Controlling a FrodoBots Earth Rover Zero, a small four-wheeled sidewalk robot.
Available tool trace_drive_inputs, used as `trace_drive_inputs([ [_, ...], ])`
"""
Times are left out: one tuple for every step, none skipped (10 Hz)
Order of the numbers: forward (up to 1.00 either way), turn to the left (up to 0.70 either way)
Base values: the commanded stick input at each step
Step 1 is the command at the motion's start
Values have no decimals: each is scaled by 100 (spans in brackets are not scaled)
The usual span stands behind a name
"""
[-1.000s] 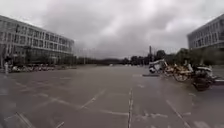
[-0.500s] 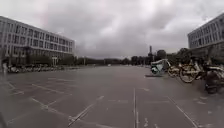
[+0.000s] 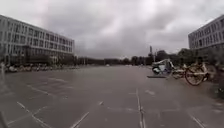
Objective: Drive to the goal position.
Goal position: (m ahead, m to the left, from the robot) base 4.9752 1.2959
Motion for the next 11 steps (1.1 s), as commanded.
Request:
trace_drive_inputs([
  [70, 0],
  [70, 0],
  [70, 0],
  [70, 0],
  [70, 0],
  [70, 0],
  [70, 0],
  [70, 0],
  [70, 0],
  [70, 0],
  [70, 0],
])
